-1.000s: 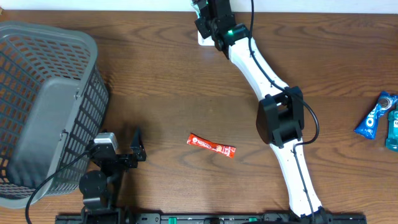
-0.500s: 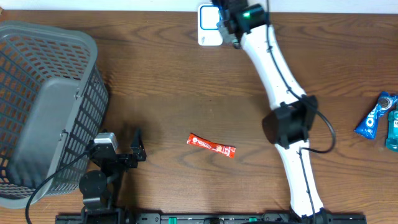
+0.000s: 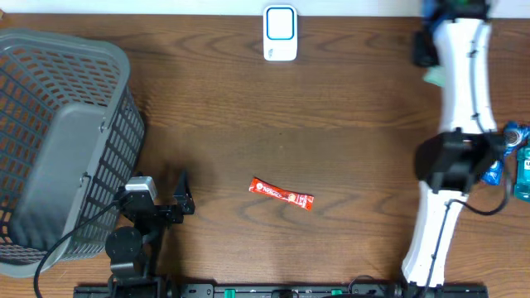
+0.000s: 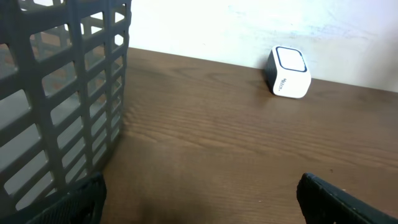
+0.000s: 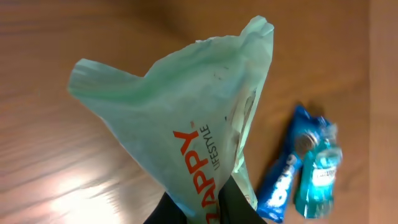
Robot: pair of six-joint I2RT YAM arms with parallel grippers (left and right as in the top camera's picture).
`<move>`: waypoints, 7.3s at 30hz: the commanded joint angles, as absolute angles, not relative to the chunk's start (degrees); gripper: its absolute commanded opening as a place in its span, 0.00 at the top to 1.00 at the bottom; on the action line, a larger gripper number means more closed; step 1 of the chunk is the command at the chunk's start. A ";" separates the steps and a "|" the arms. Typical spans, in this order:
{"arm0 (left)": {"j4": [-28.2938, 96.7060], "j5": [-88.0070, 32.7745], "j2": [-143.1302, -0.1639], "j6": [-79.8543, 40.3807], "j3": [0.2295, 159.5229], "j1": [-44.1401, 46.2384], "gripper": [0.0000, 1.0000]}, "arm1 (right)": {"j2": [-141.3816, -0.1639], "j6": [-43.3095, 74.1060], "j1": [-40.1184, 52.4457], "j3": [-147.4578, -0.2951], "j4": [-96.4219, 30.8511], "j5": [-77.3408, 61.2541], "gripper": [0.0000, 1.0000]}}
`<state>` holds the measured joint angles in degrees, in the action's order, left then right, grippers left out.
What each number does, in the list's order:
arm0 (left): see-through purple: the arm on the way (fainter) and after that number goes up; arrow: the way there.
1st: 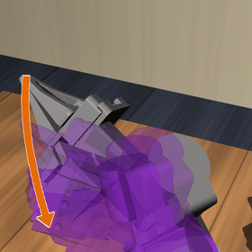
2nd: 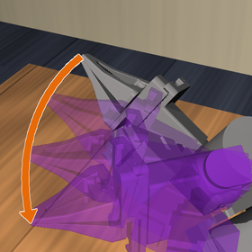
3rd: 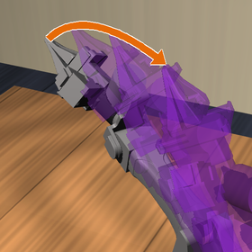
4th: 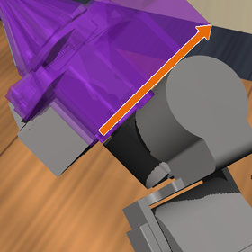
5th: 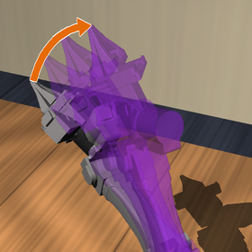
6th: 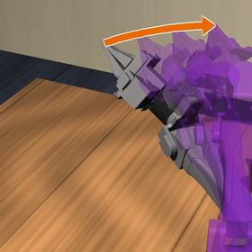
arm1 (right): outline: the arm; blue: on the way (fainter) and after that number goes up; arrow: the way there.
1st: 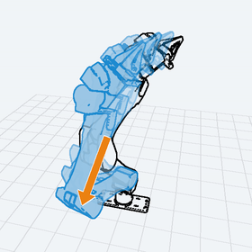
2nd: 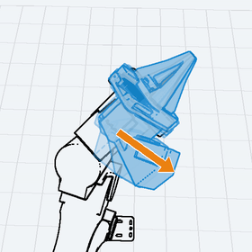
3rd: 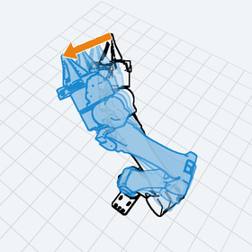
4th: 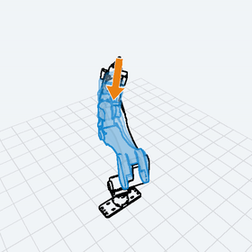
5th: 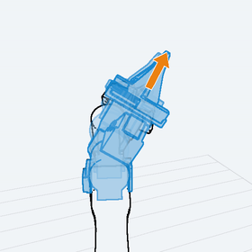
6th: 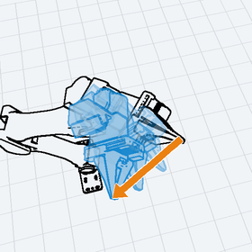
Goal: Scan the item barcode
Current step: 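Carry the wipes pack right and drop it beside the Oreo pack, then move the right gripper to the red Nescafé stick and grasp it, then lift the Nescafé stick and carry it to the scanner, then hold the Nescafé stick in front of the scanner window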
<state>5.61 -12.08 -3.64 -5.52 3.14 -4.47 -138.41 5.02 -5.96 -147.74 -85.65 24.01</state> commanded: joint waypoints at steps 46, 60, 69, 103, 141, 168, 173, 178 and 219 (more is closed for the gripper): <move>6.79 -12.43 -3.55 -4.97 1.98 -4.75 0.02 | -119.04 -13.96 24.75 -133.12 -95.33 -12.45 0.01; 6.79 -12.43 -3.55 -4.97 1.98 -4.75 0.02 | -118.67 -15.07 38.57 -106.52 -80.58 -6.68 0.01; 6.79 -12.43 -3.55 -4.97 1.98 -4.75 0.02 | -118.50 -11.25 46.37 -92.79 -70.41 -1.19 0.01; 6.79 -12.43 -3.55 -4.97 1.98 -4.75 0.02 | -118.50 -15.07 38.92 -90.26 -75.96 -44.21 0.99; 6.79 -12.43 -3.55 -4.97 1.98 -4.75 0.02 | -118.63 -16.75 23.44 -92.47 -88.12 -86.74 0.99; 6.79 -12.43 -3.55 -4.97 1.98 -4.75 0.02 | -119.17 81.52 22.06 -98.04 -35.14 -1.04 0.98; 6.79 -12.43 -3.55 -4.97 1.98 -4.75 0.02 | -120.62 85.78 21.91 -98.04 -25.67 4.36 0.98; 6.79 -12.43 -3.55 -4.97 1.98 -4.75 0.02 | -124.64 87.24 20.97 -98.78 -13.63 5.08 0.98; 6.79 -12.43 -3.55 -4.97 1.98 -4.75 0.02 | -143.52 80.03 12.75 -142.12 -45.30 -5.02 0.98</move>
<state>5.61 -12.10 -3.64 -5.50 3.14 -4.47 -147.83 86.32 14.20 -140.03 -42.06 -4.29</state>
